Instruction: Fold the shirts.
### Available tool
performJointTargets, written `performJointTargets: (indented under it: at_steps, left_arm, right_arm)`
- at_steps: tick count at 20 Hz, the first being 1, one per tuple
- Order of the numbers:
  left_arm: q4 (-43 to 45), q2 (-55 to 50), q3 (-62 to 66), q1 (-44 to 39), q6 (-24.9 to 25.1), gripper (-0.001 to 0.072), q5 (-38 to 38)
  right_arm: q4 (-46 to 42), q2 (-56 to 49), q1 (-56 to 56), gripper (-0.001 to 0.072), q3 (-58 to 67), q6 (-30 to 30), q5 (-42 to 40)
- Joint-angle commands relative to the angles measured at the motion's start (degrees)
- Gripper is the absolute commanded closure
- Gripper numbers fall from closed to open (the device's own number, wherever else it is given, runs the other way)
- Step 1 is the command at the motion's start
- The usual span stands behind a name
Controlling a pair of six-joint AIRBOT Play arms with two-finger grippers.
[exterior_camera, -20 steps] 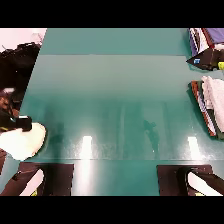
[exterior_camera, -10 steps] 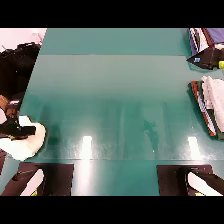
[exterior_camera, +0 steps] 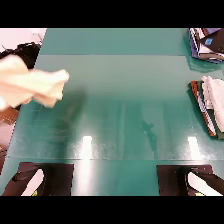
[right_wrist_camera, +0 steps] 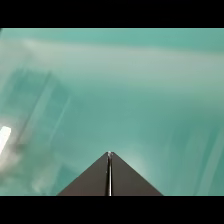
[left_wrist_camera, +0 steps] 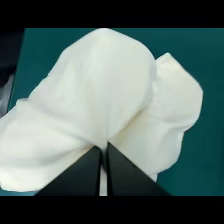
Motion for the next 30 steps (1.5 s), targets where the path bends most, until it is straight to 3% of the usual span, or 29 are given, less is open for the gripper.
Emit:
performJointTargets:
  at_steps: [1, 3, 5, 12, 14, 15, 16, 17, 20, 23, 27, 30]
  left_arm:
    - [-11.50, -0.09, 11.50, -0.02, 1.84, 0.0684, 2.27]
    - [-14.84, -0.79, 11.74, -0.66, 1.86, 0.0684, 3.52]
    - [-14.95, -3.13, 11.61, -6.32, 1.84, 0.0684, 3.48]
    - [-8.92, -23.10, 11.45, -45.44, 1.42, 0.0682, 2.84]
    - [-8.92, -30.67, 11.45, -53.94, 4.07, 0.0679, 3.78]
    - [-9.01, -34.18, 11.45, -57.05, 5.11, 0.0606, 5.05]
    - [-9.01, -36.89, 11.45, -58.95, 5.95, 0.0325, 6.67]
    - [-8.63, -38.86, 11.45, -59.65, 6.36, 0.0169, 8.11]
    - [-0.44, -40.04, 11.50, -55.84, 6.29, 0.0167, 9.51]
    - [4.66, -40.48, 11.32, -45.18, 6.25, 0.0167, 9.42]
    - [-1.68, -45.05, 9.22, -28.83, 4.42, 0.0167, 12.52]
    - [-6.36, -51.43, 7.85, -23.23, 8.50, 0.0167, 12.66]
  right_arm:
    - [-0.28, 0.00, 0.04, 0.0696, 5.31, 0.02, -2.34]
    - [-0.68, 0.00, 0.02, 0.0696, 7.02, 0.04, -2.43]
    - [-0.92, 0.00, 0.04, 0.0696, 7.85, 0.04, -2.32]
    - [-0.83, 0.02, 0.04, 0.0696, 7.85, 0.13, -0.70]
    - [-0.83, 0.02, 0.04, 0.0696, 7.85, 0.28, -0.09]
    - [-0.83, 0.04, 0.04, 0.0696, 7.85, 0.68, 0.11]
    - [-0.83, 0.02, 0.04, 0.0696, 7.85, 0.68, 0.28]
    - [-0.83, 0.04, 0.04, 0.0696, 7.85, 0.70, 0.39]
    - [-0.85, 0.02, 0.04, 0.0696, 7.85, 0.70, 0.87]
    - [-0.83, 0.04, 0.04, 0.0696, 7.85, 0.68, 1.22]
    - [-0.87, 0.02, 0.04, 0.0696, 7.85, 0.70, 2.49]
    - [-0.87, 0.00, 0.04, 0.0696, 7.82, 0.70, 2.91]
